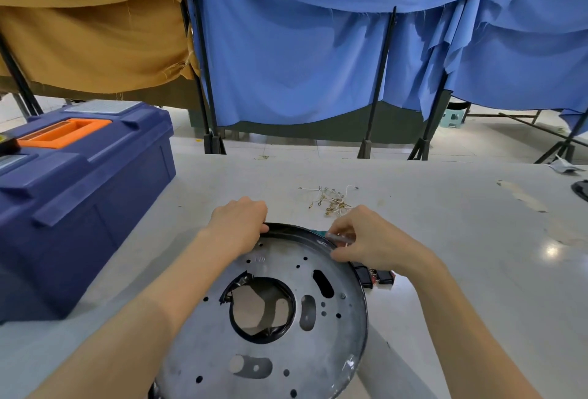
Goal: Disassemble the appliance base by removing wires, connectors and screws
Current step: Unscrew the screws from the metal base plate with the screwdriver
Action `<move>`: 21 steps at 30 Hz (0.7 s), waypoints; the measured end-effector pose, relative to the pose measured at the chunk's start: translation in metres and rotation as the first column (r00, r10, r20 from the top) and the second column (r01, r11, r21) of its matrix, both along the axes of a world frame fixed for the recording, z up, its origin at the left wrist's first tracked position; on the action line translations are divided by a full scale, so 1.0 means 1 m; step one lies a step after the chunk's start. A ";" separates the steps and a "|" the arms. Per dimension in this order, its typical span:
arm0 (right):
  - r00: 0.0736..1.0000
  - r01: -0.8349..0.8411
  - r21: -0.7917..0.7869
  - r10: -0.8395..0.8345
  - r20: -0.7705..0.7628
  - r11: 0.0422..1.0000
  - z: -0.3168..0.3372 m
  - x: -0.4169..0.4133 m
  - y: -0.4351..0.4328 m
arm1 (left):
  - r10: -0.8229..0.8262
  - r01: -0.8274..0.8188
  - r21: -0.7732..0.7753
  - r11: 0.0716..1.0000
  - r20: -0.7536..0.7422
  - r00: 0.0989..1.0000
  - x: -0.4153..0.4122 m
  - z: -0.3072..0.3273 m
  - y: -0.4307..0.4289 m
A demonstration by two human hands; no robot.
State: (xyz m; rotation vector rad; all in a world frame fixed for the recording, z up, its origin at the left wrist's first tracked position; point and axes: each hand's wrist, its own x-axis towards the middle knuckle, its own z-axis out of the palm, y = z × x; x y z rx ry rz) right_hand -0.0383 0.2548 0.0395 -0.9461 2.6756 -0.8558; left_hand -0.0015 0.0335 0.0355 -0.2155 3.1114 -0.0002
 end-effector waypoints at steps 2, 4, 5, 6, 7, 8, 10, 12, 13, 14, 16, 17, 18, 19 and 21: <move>1.000 -0.007 -0.061 0.007 -0.001 0.998 -0.005 0.000 -0.005 | 0.029 -0.030 -0.026 0.999 -0.021 0.999 0.001 0.001 0.003; 1.000 0.008 -0.148 -0.009 -0.011 0.989 -0.008 0.001 -0.010 | -0.021 0.022 0.020 1.000 -0.036 0.999 0.002 0.000 0.009; 0.999 0.022 -0.184 -0.026 -0.018 0.983 -0.010 0.001 -0.013 | -0.054 0.057 0.064 0.996 -0.046 0.997 0.003 -0.001 0.013; 0.999 0.033 -0.209 -0.039 -0.023 0.977 -0.011 0.001 -0.014 | -0.077 0.081 0.071 0.994 -0.066 0.995 0.004 -0.002 0.016; 0.998 0.044 -0.219 -0.050 -0.023 0.975 -0.011 0.000 -0.013 | -0.092 0.095 0.027 0.995 -0.088 0.992 0.004 -0.002 0.018; 0.997 0.059 -0.211 -0.066 -0.026 0.976 -0.009 0.000 -0.010 | -0.095 0.092 -0.038 0.995 -0.099 0.991 0.003 -0.002 0.018; 0.996 0.086 -0.161 -0.090 -0.022 0.983 -0.002 -0.003 0.001 | -0.071 0.058 -0.124 0.991 -0.101 0.992 0.002 0.000 0.016; 0.996 0.073 -0.105 -0.067 0.056 0.992 0.003 -0.005 0.011 | -0.026 0.014 -0.152 0.988 -0.082 0.996 0.001 0.001 0.014; 0.994 0.066 -0.088 -0.057 0.092 0.994 0.004 -0.004 0.012 | 0.002 -0.013 -0.165 0.986 -0.063 0.998 0.001 0.001 0.014; 0.993 0.065 -0.081 -0.056 0.106 0.995 0.004 -0.003 0.011 | 0.020 -0.029 -0.178 0.984 -0.048 0.999 0.001 0.002 0.015; 0.996 0.080 -0.090 -0.075 0.055 0.993 0.002 -0.002 0.005 | 0.025 -0.034 -0.205 0.978 -0.047 0.999 0.001 0.001 0.017; 0.996 0.084 -0.105 -0.084 0.006 0.991 0.000 -0.003 0.002 | 0.004 -0.013 -0.191 0.981 -0.049 0.999 0.001 -0.002 0.018; 0.995 0.082 -0.126 -0.087 -0.038 0.989 -0.001 -0.003 -0.002 | -0.033 0.024 -0.154 0.988 -0.055 0.998 0.001 -0.005 0.019; 0.993 0.084 -0.148 -0.095 -0.064 0.985 -0.004 -0.003 -0.005 | -0.078 0.070 -0.110 0.991 -0.070 0.994 0.001 -0.008 0.020; 0.993 0.088 -0.199 -0.101 -0.057 0.976 -0.007 -0.003 -0.008 | -0.133 0.116 -0.123 0.986 -0.136 0.982 0.000 -0.013 0.021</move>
